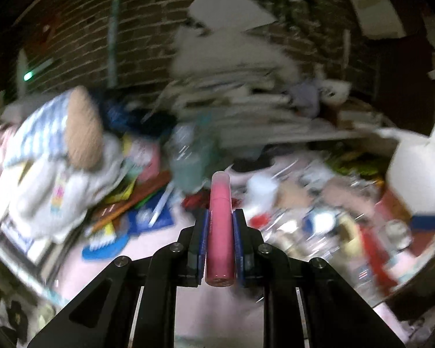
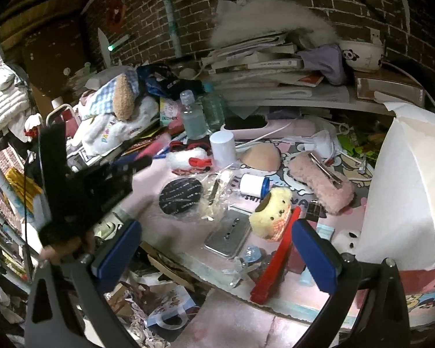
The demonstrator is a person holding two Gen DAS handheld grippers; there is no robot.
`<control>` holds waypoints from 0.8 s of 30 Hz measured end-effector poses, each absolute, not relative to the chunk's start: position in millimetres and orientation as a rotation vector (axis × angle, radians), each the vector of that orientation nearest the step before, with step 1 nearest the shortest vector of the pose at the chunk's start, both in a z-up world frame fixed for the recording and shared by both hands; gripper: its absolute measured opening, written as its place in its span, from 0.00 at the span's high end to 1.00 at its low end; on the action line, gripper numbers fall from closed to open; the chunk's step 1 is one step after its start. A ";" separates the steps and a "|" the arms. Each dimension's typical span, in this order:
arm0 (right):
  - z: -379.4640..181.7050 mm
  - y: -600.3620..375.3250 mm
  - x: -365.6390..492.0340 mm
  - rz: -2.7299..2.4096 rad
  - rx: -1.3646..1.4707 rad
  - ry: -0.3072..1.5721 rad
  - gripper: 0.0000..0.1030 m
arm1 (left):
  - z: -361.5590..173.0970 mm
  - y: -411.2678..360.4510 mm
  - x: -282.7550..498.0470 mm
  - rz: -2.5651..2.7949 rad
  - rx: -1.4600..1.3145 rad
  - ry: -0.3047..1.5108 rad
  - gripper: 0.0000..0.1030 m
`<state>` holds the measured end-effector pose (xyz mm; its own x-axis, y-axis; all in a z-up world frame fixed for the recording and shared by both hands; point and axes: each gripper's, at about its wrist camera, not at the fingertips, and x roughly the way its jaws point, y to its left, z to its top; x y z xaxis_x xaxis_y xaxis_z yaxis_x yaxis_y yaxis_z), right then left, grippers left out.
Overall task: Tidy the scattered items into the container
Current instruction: 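Carry the pink tube into the white box and open the left gripper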
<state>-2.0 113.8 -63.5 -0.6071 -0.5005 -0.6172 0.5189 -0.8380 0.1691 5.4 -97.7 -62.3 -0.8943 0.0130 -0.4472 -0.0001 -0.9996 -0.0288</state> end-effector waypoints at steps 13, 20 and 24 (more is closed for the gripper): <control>-89.7 127.5 1.6 -2.446 0.917 -0.009 0.00 | 51.7 28.9 -44.9 2.552 -0.614 0.155 0.89; -99.4 133.6 5.5 -2.411 0.942 -0.034 0.00 | 57.5 131.0 -79.9 2.190 -0.822 0.318 0.89; -101.2 134.8 7.3 -2.403 0.943 -0.033 0.00 | 40.4 179.0 -83.1 2.082 -0.955 0.499 0.89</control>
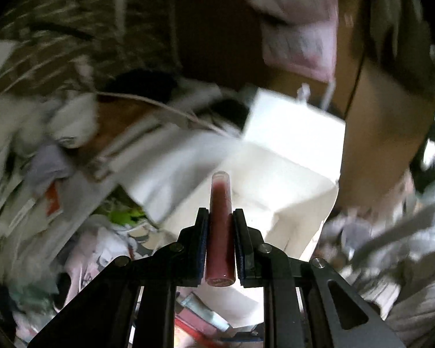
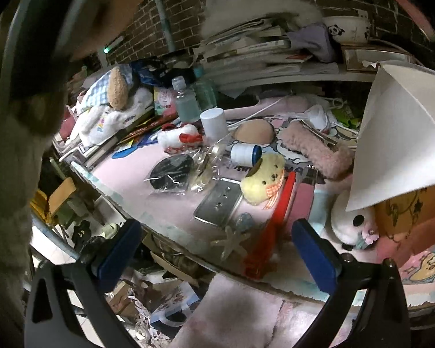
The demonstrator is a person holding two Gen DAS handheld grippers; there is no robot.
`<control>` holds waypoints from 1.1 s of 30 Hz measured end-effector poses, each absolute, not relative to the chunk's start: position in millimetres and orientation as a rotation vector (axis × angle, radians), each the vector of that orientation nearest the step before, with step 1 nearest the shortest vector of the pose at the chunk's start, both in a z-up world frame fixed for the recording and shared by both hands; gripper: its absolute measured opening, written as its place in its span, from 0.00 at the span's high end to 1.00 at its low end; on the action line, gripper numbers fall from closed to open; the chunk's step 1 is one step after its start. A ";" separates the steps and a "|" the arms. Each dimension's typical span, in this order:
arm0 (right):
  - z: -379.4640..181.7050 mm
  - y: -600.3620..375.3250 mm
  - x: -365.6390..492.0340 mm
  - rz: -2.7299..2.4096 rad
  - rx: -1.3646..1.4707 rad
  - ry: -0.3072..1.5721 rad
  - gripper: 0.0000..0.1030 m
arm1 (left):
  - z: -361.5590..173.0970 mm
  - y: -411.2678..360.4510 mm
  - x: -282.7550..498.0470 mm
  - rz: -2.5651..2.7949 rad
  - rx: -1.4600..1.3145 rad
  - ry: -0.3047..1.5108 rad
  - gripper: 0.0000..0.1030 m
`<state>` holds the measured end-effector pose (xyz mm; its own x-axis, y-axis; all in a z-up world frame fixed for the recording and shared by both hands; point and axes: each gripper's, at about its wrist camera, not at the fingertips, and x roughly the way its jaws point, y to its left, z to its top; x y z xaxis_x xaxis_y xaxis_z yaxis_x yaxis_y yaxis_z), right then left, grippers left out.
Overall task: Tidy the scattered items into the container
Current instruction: 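Carry the pink tube into the white box and open the left gripper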
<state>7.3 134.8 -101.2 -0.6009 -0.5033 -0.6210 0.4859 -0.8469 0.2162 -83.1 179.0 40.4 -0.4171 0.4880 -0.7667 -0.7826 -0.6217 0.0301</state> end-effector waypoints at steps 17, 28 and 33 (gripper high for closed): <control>-107.8 151.0 -9.6 -2.461 0.979 -0.098 0.00 | -15.8 226.9 -113.1 1.940 -1.240 0.661 0.89; -127.7 158.1 0.9 -2.567 0.844 -0.044 0.00 | -11.7 212.7 -96.7 1.951 -1.179 0.673 0.44; -126.0 160.6 5.6 -2.597 0.810 -0.014 0.15 | 14.5 195.9 -80.5 2.000 -1.076 0.615 0.34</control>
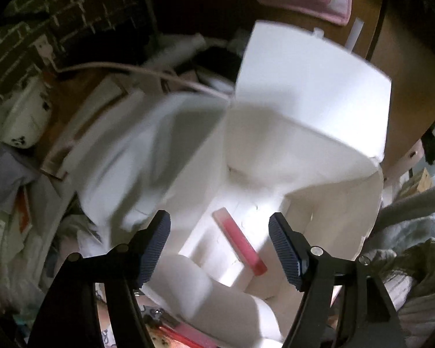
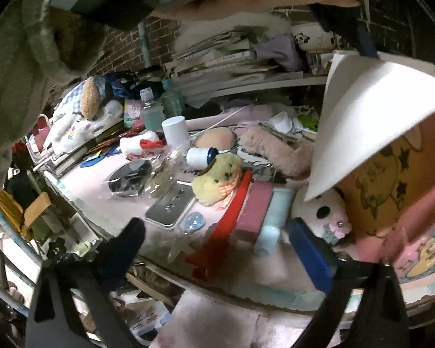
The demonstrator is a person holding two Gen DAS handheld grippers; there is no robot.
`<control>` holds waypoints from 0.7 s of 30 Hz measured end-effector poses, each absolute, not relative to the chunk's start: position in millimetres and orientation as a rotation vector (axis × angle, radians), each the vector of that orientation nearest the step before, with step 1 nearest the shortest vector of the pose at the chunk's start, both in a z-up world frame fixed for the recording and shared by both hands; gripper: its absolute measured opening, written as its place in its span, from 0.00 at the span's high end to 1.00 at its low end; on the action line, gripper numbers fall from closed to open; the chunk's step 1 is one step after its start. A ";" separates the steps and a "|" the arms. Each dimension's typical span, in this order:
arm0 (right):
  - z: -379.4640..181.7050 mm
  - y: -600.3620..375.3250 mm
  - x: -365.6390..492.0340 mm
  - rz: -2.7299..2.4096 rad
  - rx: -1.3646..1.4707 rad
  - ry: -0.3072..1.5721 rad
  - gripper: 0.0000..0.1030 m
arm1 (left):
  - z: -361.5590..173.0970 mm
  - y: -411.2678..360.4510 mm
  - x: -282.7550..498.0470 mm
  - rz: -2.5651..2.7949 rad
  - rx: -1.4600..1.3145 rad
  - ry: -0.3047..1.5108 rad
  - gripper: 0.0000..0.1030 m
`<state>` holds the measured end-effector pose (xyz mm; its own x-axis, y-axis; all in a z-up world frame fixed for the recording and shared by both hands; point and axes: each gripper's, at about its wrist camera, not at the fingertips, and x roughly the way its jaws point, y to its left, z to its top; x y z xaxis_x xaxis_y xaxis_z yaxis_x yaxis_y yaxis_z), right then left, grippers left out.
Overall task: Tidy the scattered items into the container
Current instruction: 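Grasp the red comb with the right gripper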
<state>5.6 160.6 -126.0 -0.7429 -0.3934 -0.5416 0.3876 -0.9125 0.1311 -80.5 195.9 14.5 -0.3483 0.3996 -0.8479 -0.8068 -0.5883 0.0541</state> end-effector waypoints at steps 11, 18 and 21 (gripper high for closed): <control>-128.5 163.3 15.0 -2.659 0.806 0.071 0.47 | 81.2 118.4 -60.6 2.369 -0.781 0.315 0.14; -126.1 154.0 33.6 -2.696 0.743 0.152 0.73 | 48.5 43.5 -47.1 2.597 -0.743 0.143 0.13; -127.5 148.1 28.7 -2.671 0.773 0.138 0.81 | 29.1 17.9 -31.8 2.690 -0.744 0.099 0.13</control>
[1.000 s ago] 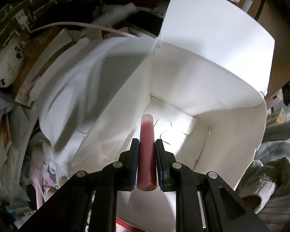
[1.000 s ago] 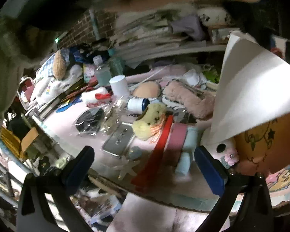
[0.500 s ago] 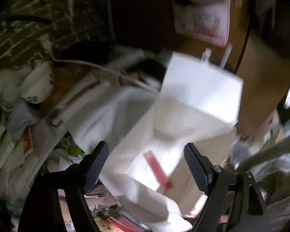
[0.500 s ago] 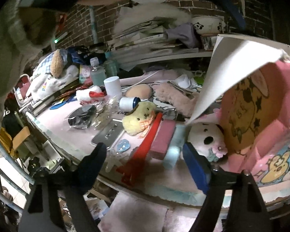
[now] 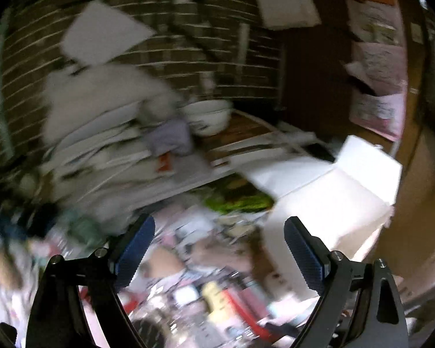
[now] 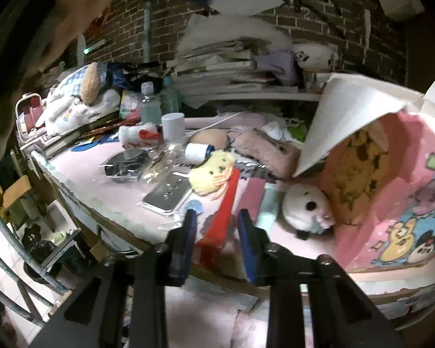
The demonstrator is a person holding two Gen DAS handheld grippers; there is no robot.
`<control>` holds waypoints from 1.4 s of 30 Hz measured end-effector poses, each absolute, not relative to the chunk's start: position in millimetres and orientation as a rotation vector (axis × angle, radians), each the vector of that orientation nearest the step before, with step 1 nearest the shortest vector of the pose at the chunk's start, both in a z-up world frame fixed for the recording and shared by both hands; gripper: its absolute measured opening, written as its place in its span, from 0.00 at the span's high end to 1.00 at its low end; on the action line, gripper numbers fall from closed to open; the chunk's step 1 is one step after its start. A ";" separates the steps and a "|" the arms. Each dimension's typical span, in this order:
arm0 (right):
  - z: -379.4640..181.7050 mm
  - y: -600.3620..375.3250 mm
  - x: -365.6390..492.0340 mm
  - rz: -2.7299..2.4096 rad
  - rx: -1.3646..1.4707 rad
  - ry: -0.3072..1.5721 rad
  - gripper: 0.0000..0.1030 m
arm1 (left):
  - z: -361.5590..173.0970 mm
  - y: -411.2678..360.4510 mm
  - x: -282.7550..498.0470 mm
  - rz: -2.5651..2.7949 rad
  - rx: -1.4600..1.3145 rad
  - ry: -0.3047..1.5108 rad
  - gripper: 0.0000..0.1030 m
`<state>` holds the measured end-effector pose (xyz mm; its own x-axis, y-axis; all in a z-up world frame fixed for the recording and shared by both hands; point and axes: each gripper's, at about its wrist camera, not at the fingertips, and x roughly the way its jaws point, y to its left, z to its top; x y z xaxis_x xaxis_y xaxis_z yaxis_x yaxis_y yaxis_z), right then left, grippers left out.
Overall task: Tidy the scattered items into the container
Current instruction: 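Grasp the red comb with the right gripper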
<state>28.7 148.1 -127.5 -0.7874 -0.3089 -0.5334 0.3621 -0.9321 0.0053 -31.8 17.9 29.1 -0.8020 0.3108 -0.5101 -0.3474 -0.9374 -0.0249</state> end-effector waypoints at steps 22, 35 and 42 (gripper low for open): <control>-144.4 140.1 11.9 -2.777 0.774 0.163 0.86 | -45.1 -44.2 21.6 2.869 -0.759 -0.004 0.13; -134.9 140.3 14.8 -2.804 0.711 0.175 0.89 | -43.6 -43.7 21.4 2.861 -0.742 -0.047 0.13; -143.3 137.1 10.8 -2.799 0.780 0.200 0.88 | -45.7 -44.5 19.9 2.867 -0.752 -0.035 0.13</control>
<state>10.8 137.1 -143.3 -0.8323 -0.1824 -0.5235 0.2551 -0.9644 -0.0696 19.9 -44.5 -45.7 -0.8565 0.1763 -0.4850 -0.1644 -0.9841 -0.0674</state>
